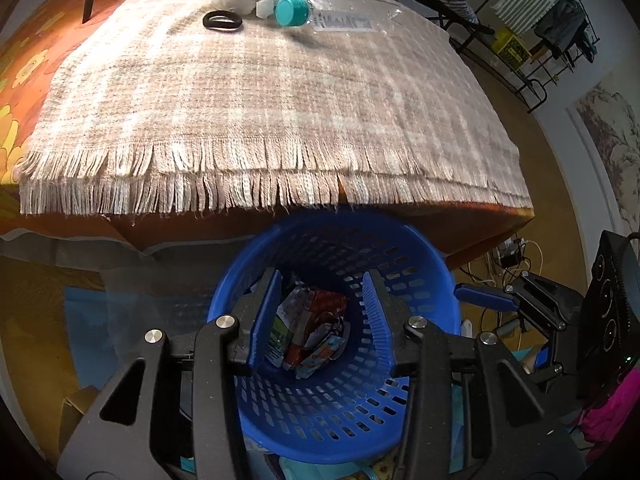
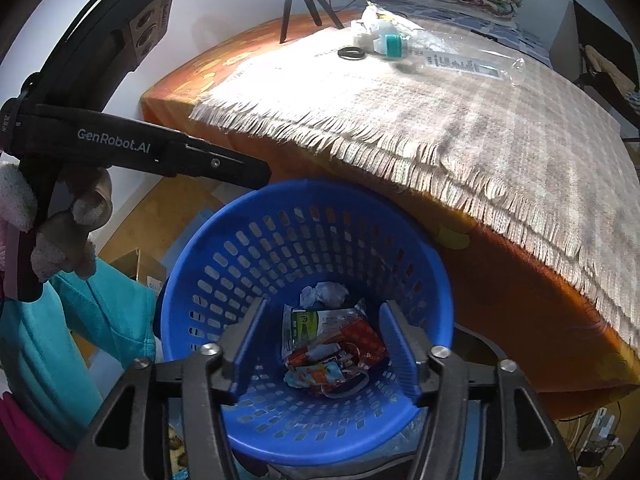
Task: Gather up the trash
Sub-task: 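Open both grippers over the blue basket to drop tissue and tube, then move both grippers back over the table toward the white bag and clear bottle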
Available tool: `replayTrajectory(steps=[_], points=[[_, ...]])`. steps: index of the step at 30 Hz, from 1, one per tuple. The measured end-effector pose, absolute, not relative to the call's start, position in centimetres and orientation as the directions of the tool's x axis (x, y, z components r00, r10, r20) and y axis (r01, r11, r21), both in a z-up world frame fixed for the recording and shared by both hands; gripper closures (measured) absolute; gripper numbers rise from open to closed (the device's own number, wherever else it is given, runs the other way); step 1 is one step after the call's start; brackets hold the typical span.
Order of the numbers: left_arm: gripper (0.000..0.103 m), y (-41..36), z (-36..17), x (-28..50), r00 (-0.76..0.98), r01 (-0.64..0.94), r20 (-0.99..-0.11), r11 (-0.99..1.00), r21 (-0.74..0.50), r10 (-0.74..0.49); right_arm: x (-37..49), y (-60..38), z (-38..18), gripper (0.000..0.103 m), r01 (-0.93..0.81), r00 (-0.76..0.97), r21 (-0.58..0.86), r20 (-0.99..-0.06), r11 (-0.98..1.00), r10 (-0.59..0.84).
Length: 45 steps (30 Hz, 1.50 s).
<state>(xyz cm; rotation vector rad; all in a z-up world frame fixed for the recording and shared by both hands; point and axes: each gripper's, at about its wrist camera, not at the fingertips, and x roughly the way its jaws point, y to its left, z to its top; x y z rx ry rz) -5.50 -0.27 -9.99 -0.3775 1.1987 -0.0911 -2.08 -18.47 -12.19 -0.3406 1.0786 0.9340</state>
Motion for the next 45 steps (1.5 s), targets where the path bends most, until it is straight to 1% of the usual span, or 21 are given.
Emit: replayTrajectory(steps=[2,3,4,5,7,11,12,13,14,26,33,34,35,36,39,45], points=[[0.058,0.0,-9.9,-5.4,0.372,-0.135,-0.890,0.933,-0.334,-0.265,-2.0,-18.5,-12.1,0.032,-0.782,0.161,0.183,-0.864,0.596,0.477],[0.058,0.0,-9.9,-5.4,0.373,-0.137,-0.890,0.933,-0.334,-0.263,-2.0,-18.5,-12.0,0.031,-0.780,0.165,0.181,-0.864,0.599,0.476],[0.058,0.1,-9.9,-5.4,0.374,-0.139,-0.890,0.932,-0.333,-0.262,-1.9,-18.5,-11.9,0.029,-0.777,0.168,0.180,-0.865,0.604,0.474],[0.058,0.2,-9.8,-5.4,0.374,-0.141,-0.890,0.932,-0.334,-0.262,-1.8,-18.6,-11.9,0.023,-0.773,0.171,0.178,-0.866,0.609,0.470],[0.058,0.5,-9.8,-5.4,0.374,-0.147,-0.890,0.931,-0.335,-0.261,-1.8,-18.6,-11.8,0.016,-0.766,0.185,0.170,-0.865,0.620,0.466],[0.057,1.0,-9.4,-5.4,0.379,-0.150,-0.888,0.930,-0.335,-0.259,-1.5,-18.6,-11.5,0.015,-0.758,0.206,0.155,-0.865,0.634,0.457],[0.055,1.1,-9.4,-5.3,0.381,-0.151,-0.888,0.930,-0.335,-0.258,-1.4,-18.5,-11.4,0.015,-0.756,0.210,0.151,-0.866,0.637,0.454],[0.048,1.1,-9.3,-5.3,0.383,-0.151,-0.887,0.930,-0.335,-0.257,-1.3,-18.5,-11.3,0.014,-0.754,0.214,0.148,-0.865,0.639,0.453],[0.045,1.2,-9.2,-5.3,0.389,-0.153,-0.885,0.930,-0.334,-0.254,-1.3,-18.4,-11.3,0.013,-0.754,0.217,0.146,-0.865,0.641,0.453],[0.045,1.5,-9.0,-4.4,0.387,-0.164,-0.887,0.927,-0.336,-0.253,-0.5,-18.1,-10.8,0.011,-0.735,0.244,0.126,-0.868,0.667,0.433],[0.045,1.9,-7.8,-2.9,0.406,-0.164,-0.882,0.930,-0.329,-0.240,0.5,-17.6,-9.7,0.010,-0.726,0.286,0.099,-0.856,0.681,0.429],[0.043,2.0,-7.6,-2.6,0.410,-0.165,-0.881,0.930,-0.327,-0.237,0.7,-17.4,-9.5,0.010,-0.723,0.297,0.089,-0.855,0.685,0.425],[0.038,2.1,-7.3,-2.2,0.418,-0.167,-0.878,0.931,-0.325,-0.232,1.0,-17.2,-9.2,0.010,-0.720,0.307,0.081,-0.853,0.689,0.421],[0.037,2.3,-7.0,-1.9,0.427,-0.169,-0.875,0.931,-0.325,-0.228,1.2,-17.0,-9.0,0.010,-0.718,0.314,0.076,-0.852,0.692,0.419],[0.036,2.7,-6.3,-0.9,0.444,-0.176,-0.868,0.928,-0.327,-0.222,2.2,-16.5,-8.4,0.010,-0.709,0.331,0.069,-0.846,0.702,0.418],[0.036,4.9,-4.9,2.0,0.472,-0.217,-0.860,0.920,-0.326,-0.194,4.9,-15.8,-7.3,0.010,-0.680,0.340,0.110,-0.829,0.725,0.444]])
